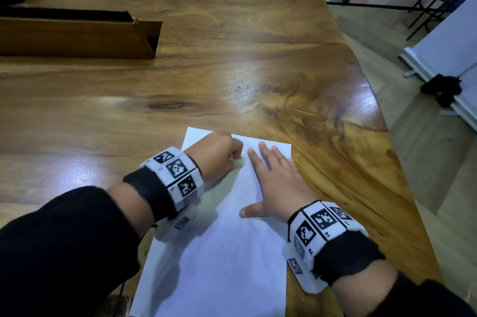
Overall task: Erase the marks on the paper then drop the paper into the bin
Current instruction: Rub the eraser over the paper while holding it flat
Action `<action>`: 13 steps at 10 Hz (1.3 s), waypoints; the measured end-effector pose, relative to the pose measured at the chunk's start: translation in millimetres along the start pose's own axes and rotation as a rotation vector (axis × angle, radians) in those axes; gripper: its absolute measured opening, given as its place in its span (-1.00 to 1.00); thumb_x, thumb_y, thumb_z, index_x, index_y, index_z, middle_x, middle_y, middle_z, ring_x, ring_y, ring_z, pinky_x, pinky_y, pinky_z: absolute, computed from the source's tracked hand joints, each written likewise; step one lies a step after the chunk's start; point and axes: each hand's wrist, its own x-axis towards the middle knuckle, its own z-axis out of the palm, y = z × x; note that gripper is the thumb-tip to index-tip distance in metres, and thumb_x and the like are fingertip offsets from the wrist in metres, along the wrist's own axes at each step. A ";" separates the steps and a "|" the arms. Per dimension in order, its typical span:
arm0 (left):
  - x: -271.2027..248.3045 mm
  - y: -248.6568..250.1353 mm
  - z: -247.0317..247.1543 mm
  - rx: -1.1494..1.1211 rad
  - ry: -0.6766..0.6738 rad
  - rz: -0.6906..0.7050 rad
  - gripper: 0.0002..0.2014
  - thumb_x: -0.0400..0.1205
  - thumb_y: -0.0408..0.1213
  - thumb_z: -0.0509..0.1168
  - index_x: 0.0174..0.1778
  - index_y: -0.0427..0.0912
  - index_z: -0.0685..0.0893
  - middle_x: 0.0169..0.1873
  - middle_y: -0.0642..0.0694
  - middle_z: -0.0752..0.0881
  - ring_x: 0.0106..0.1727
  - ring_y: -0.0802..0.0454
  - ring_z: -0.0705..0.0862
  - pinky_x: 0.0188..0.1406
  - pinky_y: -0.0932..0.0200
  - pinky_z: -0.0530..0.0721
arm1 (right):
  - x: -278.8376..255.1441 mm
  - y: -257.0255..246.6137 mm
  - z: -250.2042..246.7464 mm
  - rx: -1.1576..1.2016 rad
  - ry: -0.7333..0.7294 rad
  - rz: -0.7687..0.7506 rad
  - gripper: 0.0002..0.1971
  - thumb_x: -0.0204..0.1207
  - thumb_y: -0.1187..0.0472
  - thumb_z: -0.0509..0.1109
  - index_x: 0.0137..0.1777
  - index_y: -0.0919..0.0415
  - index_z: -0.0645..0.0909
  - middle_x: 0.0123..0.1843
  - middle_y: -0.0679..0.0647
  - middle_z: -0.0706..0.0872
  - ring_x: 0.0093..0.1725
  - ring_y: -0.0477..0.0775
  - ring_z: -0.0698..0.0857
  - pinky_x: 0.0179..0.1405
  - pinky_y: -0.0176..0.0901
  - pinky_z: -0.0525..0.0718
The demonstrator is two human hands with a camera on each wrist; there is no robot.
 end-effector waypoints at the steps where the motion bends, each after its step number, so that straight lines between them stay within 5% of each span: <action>1: -33.9 -4.9 8.1 0.015 -0.218 0.090 -0.93 0.46 -0.21 0.37 -0.28 -0.12 0.68 -0.32 -0.03 0.56 -0.25 0.02 0.52 -0.35 0.25 0.35 | -0.7 0.2 -0.1 0.017 -0.001 0.000 0.24 0.28 -0.34 0.49 0.66 -0.05 -0.38 0.67 -0.06 -0.46 0.65 0.05 -0.40 0.64 0.08 -0.28; 2: -36.9 -9.0 1.9 0.006 -0.347 0.049 -0.91 0.39 -0.18 0.44 -0.26 -0.08 0.72 -0.34 0.03 0.64 -0.26 0.08 0.58 -0.30 0.27 0.51 | -0.8 0.3 -0.1 0.019 -0.001 -0.003 0.25 0.28 -0.33 0.49 0.66 -0.05 -0.38 0.67 -0.05 -0.47 0.65 0.05 -0.40 0.64 0.08 -0.28; 4: 6.4 -4.5 -5.6 0.023 -0.024 0.012 -0.95 0.48 -0.27 0.36 -0.25 -0.15 0.63 -0.39 0.01 0.46 -0.20 -0.07 0.50 -0.25 0.22 0.34 | 0.4 0.0 0.7 0.010 -0.002 0.002 0.25 0.26 -0.35 0.49 0.66 -0.05 -0.38 0.67 -0.05 -0.45 0.65 0.05 -0.40 0.63 0.10 -0.28; 5: -19.5 -6.7 5.1 0.000 -0.049 0.057 -0.94 0.49 -0.28 0.33 -0.25 -0.18 0.65 -0.32 -0.06 0.50 -0.19 -0.07 0.50 -0.25 0.23 0.33 | 0.4 0.2 0.6 0.020 -0.004 0.004 0.25 0.26 -0.34 0.49 0.66 -0.05 -0.38 0.67 -0.06 -0.46 0.65 0.05 -0.41 0.63 0.09 -0.29; 6: -47.5 -5.9 11.0 -0.017 -0.245 0.069 -0.88 0.47 -0.15 0.38 -0.25 -0.13 0.69 -0.27 -0.03 0.58 -0.21 0.03 0.53 -0.31 0.24 0.42 | 0.2 -0.2 0.5 0.022 -0.008 0.005 0.25 0.27 -0.33 0.50 0.66 -0.05 -0.38 0.67 -0.06 -0.47 0.65 0.04 -0.41 0.64 0.09 -0.29; 7: -39.5 -5.0 4.7 -0.012 -0.236 0.029 -0.88 0.44 -0.16 0.41 -0.20 -0.10 0.72 -0.26 -0.05 0.65 -0.15 0.01 0.60 -0.34 0.31 0.44 | 0.3 -0.6 0.5 0.020 -0.007 0.007 0.25 0.27 -0.33 0.50 0.66 -0.05 -0.38 0.67 -0.06 -0.47 0.65 0.05 -0.41 0.63 0.09 -0.30; 8: -20.1 -2.6 5.2 0.020 -0.002 -0.014 -0.90 0.51 -0.28 0.30 -0.12 -0.18 0.67 -0.22 -0.06 0.52 -0.05 -0.10 0.56 -0.23 0.22 0.37 | 0.3 -1.0 0.2 0.019 -0.011 0.010 0.25 0.27 -0.34 0.49 0.66 -0.05 -0.39 0.67 -0.07 -0.47 0.65 0.04 -0.41 0.62 0.08 -0.31; 9: -29.6 -6.0 10.8 -0.002 -0.018 0.017 -0.91 0.51 -0.32 0.28 -0.14 -0.20 0.67 -0.23 -0.05 0.49 -0.08 -0.13 0.57 -0.29 0.23 0.35 | -1.0 -0.9 -1.3 0.029 -0.015 0.007 0.24 0.28 -0.32 0.50 0.66 -0.06 -0.37 0.67 -0.07 -0.46 0.65 0.04 -0.41 0.62 0.07 -0.30; 10: -50.4 -14.6 10.7 -0.024 -0.313 0.028 -0.92 0.45 -0.23 0.39 -0.19 -0.13 0.71 -0.22 -0.10 0.68 -0.14 -0.06 0.64 -0.32 0.28 0.46 | -1.6 -0.7 -1.3 0.038 -0.011 0.009 0.24 0.28 -0.31 0.50 0.66 -0.05 -0.37 0.67 -0.08 -0.47 0.65 0.03 -0.41 0.63 0.06 -0.30; 11: -40.8 -16.0 3.5 -0.018 -0.235 -0.013 -0.91 0.42 -0.25 0.41 -0.18 -0.10 0.73 -0.29 -0.04 0.66 -0.18 0.00 0.60 -0.24 0.25 0.51 | -1.0 -1.2 -0.4 0.035 -0.007 0.011 0.24 0.27 -0.32 0.50 0.66 -0.06 -0.37 0.67 -0.07 -0.47 0.65 0.03 -0.41 0.63 0.07 -0.30; 12: -25.1 -9.9 1.4 0.014 -0.016 -0.011 -0.90 0.50 -0.24 0.34 -0.13 -0.16 0.68 -0.28 0.01 0.47 -0.14 0.00 0.48 -0.21 0.22 0.38 | -0.8 -0.8 0.1 0.035 -0.004 0.011 0.24 0.27 -0.33 0.50 0.66 -0.06 -0.37 0.67 -0.08 -0.46 0.65 0.03 -0.41 0.64 0.08 -0.29; 13: -43.9 -13.9 8.8 0.002 -0.095 0.023 -0.91 0.51 -0.25 0.31 -0.15 -0.16 0.69 -0.23 -0.02 0.48 -0.15 -0.01 0.49 -0.25 0.23 0.35 | -1.3 -0.8 -0.4 0.039 -0.004 0.011 0.24 0.26 -0.32 0.50 0.67 -0.07 -0.36 0.67 -0.08 -0.45 0.65 0.02 -0.40 0.64 0.07 -0.28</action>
